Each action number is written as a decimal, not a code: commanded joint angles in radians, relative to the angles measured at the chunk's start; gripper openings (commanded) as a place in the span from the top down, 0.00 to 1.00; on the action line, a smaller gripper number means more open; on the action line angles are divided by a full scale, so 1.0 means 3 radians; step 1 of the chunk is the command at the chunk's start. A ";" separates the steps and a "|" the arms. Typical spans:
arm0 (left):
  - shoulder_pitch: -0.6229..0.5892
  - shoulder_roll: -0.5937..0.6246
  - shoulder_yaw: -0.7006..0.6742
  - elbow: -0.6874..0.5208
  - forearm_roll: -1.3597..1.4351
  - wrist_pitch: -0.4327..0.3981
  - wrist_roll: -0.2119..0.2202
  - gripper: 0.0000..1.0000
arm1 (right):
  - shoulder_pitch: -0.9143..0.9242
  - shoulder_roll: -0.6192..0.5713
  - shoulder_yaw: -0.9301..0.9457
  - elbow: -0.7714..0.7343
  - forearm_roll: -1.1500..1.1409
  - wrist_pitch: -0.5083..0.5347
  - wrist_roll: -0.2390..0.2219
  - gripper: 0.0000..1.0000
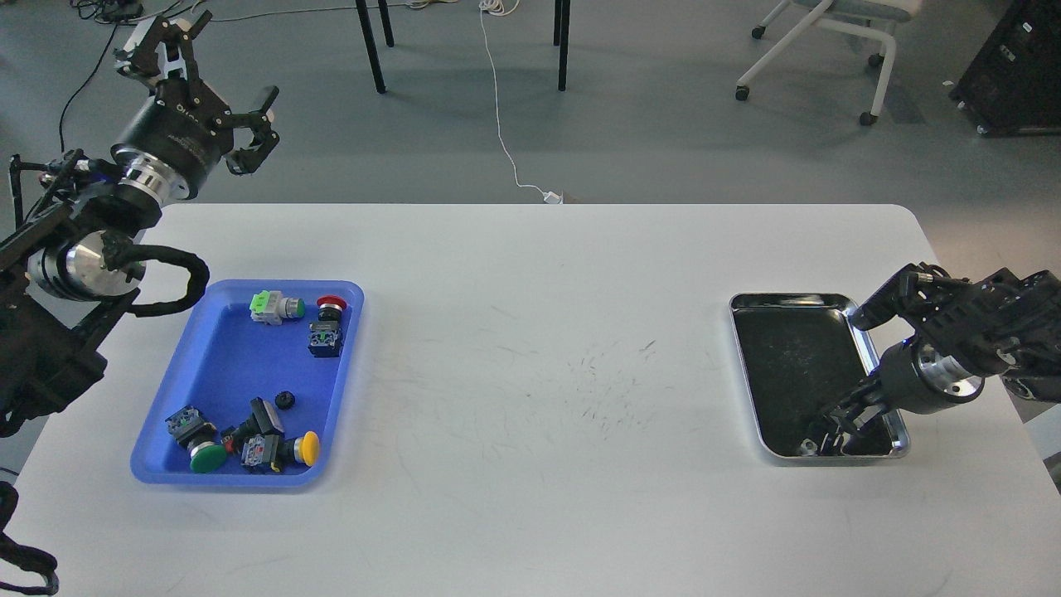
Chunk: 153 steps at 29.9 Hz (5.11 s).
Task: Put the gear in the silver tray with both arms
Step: 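Raise the right arm away from the silver tray, then lower the left gripper into the blue tray, then grasp another black gear in the blue tray with the left gripper, then carry the second gear with the left gripper toward the table center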
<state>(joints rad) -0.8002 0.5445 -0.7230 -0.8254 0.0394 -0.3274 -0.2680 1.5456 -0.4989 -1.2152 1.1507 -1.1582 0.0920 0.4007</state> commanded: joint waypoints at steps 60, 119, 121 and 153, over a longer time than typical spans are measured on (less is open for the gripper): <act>-0.0242 0.1084 0.1510 -0.1800 0.5994 -0.0538 -0.0001 0.24 | -0.3735 0.0078 0.6858 0.0245 0.2761 0.0486 0.0178 0.03; 0.0024 0.1089 0.2037 -0.1253 0.6183 -0.0538 -0.0012 0.59 | -0.3807 0.0119 0.6858 0.0373 0.2756 0.0486 0.0219 0.03; 0.0024 0.1084 0.2037 -0.1237 0.6178 -0.0538 -0.0012 0.59 | -0.3792 0.0119 0.6858 0.0373 0.2756 0.0486 0.0219 0.03; -0.0094 0.1252 0.1878 -0.1558 0.6081 -0.0538 -0.0001 0.85 | -0.3766 0.0098 0.6945 0.0383 0.2756 0.0481 0.0214 0.03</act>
<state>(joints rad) -0.8134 0.8772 -0.1369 -1.2371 1.8795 -0.4886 -0.2703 0.4157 -0.4643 0.8510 1.2615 -0.3316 0.2363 0.4661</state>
